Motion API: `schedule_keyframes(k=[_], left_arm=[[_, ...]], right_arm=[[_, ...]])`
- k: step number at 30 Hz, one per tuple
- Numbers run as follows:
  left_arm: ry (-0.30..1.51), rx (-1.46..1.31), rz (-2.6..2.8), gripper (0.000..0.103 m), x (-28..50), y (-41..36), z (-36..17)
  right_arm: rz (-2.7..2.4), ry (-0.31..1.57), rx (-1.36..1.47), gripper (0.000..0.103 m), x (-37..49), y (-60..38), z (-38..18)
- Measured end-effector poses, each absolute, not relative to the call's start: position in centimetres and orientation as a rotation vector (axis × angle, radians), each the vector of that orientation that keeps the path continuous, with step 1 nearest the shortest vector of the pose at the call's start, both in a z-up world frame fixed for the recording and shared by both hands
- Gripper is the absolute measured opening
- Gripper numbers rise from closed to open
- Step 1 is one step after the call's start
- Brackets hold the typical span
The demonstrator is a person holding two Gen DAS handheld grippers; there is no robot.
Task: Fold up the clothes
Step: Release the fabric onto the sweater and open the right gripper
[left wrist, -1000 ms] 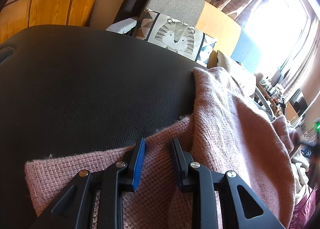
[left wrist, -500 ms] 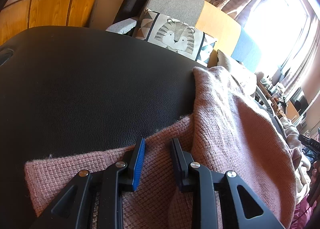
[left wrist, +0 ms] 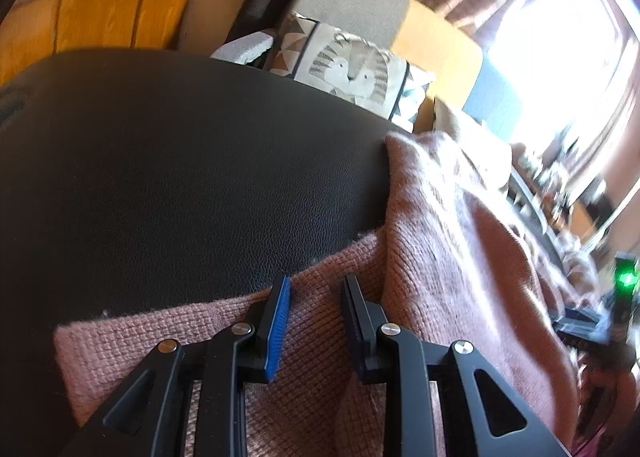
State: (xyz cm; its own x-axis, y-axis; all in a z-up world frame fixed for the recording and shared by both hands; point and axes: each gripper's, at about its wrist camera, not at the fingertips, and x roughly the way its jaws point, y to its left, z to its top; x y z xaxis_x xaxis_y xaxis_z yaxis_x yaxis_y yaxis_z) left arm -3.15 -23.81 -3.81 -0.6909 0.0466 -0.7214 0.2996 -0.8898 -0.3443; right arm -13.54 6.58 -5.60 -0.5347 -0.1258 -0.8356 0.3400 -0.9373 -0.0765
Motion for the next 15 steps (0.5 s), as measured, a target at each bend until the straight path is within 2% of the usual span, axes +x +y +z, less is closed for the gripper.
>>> schedule_keyframes(k=[2, 4, 8, 12, 15], left_arm=[[0.627, 1.211, -2.712, 0.026, -3.2, -23.8, -3.1], [0.636, 1.202, -2.724, 0.026, -2.9, -24.6, -2.4], [0.705, 1.135, -2.677, 0.026, -2.3, -27.4, -1.4], [0.696, 1.207, -2.604, 0.026, -2.8, -29.0, -1.8], [0.711, 1.284, -2.571, 0.026, -3.0, -29.7, -2.7]], right_arm=[[-2.551, 0.269, 1.350, 0.060, -13.6, 7.9, -4.6], [-2.566, 0.221, 1.300, 0.060, -13.1, 8.1, -3.4], [-2.405, 0.237, 1.121, 0.060, -10.8, 2.0, -1.7], [-2.253, 0.381, 1.184, 0.060, -10.1, -4.6, -4.8], [-2.213, 0.416, 1.314, 0.060, -10.6, -5.3, -8.0]])
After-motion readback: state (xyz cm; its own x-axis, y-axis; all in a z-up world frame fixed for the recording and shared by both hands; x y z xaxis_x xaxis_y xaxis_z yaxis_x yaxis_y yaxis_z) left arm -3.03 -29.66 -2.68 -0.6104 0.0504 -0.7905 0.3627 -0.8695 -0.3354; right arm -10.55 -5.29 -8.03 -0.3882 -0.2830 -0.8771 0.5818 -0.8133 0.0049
